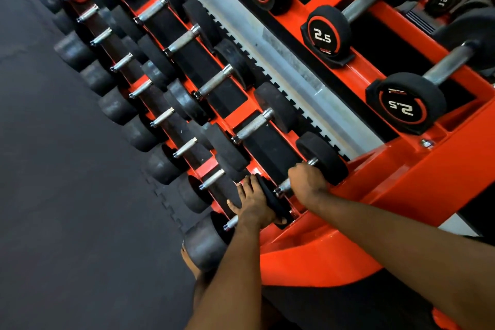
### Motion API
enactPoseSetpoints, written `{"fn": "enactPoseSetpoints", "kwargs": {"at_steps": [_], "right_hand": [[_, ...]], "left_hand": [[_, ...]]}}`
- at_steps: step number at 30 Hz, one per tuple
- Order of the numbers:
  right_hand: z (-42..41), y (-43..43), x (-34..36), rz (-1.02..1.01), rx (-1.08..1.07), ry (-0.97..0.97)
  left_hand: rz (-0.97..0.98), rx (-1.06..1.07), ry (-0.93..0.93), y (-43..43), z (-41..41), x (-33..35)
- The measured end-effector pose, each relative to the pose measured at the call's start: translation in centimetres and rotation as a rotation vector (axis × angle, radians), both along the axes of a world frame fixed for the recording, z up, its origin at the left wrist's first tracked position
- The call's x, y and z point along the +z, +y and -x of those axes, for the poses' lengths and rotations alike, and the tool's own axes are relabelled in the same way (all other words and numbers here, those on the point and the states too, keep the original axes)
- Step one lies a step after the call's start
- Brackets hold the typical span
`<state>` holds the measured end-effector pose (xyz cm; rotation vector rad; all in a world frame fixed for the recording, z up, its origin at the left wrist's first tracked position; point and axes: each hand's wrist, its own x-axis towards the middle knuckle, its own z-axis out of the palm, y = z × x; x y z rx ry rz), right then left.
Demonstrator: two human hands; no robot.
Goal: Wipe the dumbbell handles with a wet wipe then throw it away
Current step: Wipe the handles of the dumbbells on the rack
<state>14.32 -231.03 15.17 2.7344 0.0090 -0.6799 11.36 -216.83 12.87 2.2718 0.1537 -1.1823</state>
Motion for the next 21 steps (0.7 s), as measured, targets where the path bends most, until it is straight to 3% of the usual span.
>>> {"fn": "enactPoseSetpoints", "kwargs": {"at_steps": [4, 10, 14, 21], "right_hand": [[1.4, 2.4, -1.4, -0.139, 0.115, 0.192], [-1.6, -1.3, 0.5, 0.083, 0.107, 0.018], [-0.9, 0.5, -0.7, 0.104, 0.263, 0.117], [-1.1, 0.3, 0.3, 0.019, -0.066, 0.023]], "left_hand": [[-0.002, 0.004, -0.004, 0.0, 0.1, -0.2], [0.009, -0.001, 0.014, -0.1, 0.0, 0.1], [-0.003, 0.009, 0.02, -0.2, 0.1, -0.1], [-0.003, 0.011, 0.023, 0.0, 0.1, 0.1]]}}
